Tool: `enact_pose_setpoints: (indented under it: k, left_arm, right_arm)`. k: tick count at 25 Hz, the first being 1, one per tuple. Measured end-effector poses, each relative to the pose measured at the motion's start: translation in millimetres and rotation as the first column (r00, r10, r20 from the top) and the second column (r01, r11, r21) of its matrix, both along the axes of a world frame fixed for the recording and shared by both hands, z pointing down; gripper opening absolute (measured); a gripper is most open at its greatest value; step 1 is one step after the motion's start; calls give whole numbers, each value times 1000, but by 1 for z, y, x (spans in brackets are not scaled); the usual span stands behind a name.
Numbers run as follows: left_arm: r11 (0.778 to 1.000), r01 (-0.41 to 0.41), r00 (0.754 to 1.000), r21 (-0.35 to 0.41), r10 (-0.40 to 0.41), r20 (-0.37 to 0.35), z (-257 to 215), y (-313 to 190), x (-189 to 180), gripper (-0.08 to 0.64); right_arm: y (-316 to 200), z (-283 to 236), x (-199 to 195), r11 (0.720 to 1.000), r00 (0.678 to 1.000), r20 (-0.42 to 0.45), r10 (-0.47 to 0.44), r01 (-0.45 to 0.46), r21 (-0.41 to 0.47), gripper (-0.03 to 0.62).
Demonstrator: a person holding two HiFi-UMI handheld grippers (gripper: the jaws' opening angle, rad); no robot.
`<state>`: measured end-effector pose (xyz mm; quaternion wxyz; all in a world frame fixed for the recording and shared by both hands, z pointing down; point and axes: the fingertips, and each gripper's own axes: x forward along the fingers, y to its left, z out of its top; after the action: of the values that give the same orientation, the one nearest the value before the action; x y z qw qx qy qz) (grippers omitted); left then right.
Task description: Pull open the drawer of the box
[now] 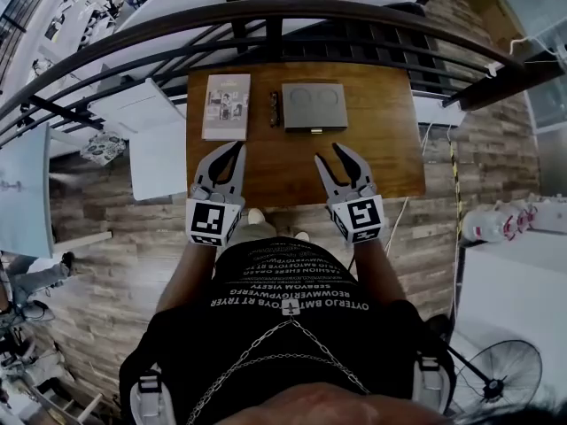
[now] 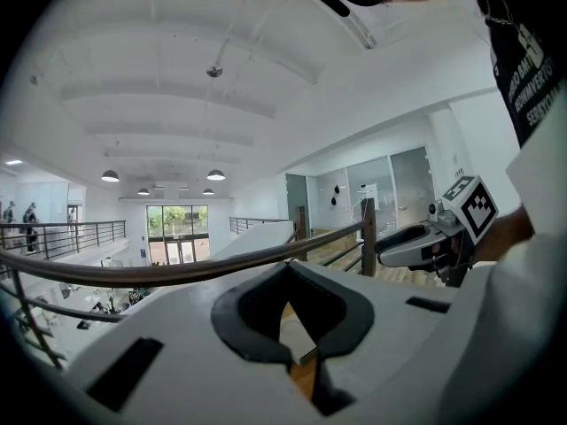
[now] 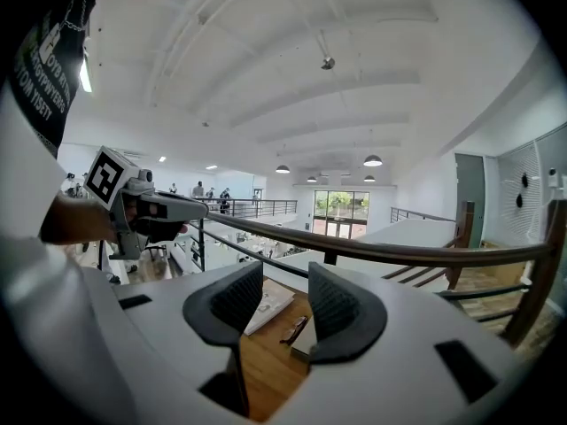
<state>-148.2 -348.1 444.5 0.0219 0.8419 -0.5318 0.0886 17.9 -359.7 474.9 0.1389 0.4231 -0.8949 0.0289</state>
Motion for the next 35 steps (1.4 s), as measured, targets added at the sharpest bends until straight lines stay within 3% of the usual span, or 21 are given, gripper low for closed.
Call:
enact_pose_setpoints:
  k: [10, 21, 35]
  left_arm:
    - [996, -87, 996, 22, 87, -16, -6, -46, -20, 6]
    - [976, -218, 975, 25, 219, -38, 0, -59, -36, 5]
    - [973, -230, 973, -1, 229, -30, 10, -74, -31, 5]
  right_arm:
    - [-42, -3, -27, 997, 997, -23, 72, -72, 16, 153]
    - [-44, 0, -44, 984, 983, -46, 178, -178, 10, 153]
    - [-52, 63, -4, 956, 960, -84, 269, -276, -97, 153]
